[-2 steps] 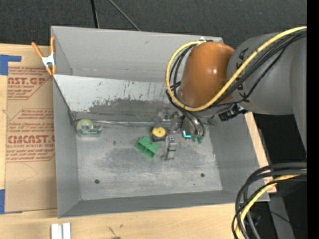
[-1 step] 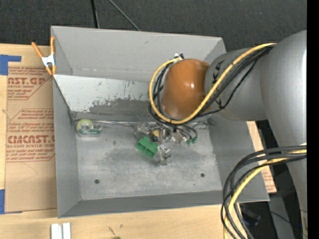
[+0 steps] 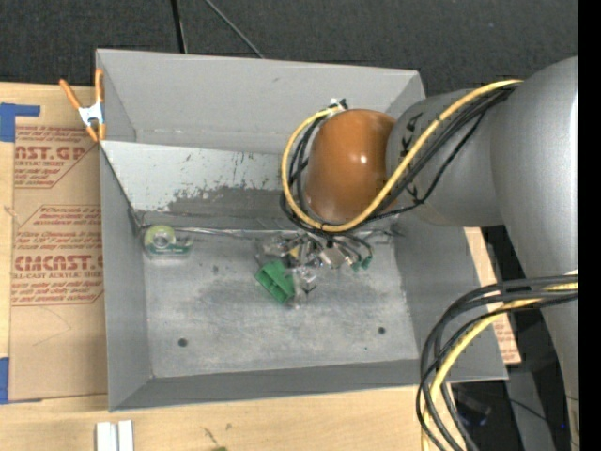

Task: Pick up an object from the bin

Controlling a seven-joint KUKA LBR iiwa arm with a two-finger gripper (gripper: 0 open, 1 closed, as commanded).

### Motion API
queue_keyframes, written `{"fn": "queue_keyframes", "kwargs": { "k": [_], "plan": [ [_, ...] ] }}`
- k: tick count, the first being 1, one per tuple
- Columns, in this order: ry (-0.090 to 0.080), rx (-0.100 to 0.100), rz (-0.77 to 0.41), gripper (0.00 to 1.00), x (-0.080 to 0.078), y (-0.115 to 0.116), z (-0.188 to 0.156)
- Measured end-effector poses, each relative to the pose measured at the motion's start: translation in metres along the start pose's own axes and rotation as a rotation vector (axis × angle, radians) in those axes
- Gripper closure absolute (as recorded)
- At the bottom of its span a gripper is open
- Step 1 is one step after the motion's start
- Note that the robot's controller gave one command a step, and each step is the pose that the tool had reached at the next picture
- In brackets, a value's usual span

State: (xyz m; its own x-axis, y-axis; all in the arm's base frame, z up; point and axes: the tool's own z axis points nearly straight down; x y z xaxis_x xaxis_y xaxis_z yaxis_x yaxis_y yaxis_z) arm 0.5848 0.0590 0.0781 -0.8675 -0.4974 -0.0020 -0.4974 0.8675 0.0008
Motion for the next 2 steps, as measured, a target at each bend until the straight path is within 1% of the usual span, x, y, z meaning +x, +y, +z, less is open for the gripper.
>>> {"fn": "queue_keyframes", "kwargs": {
  "k": [1,2],
  "plan": [
    [-0.001,0.0,-0.376,1.0,0.0,0.027,-0.024],
    [-0.007,0.006,-0.382,1.0,0.007,0.023,-0.146]
  ]
}}
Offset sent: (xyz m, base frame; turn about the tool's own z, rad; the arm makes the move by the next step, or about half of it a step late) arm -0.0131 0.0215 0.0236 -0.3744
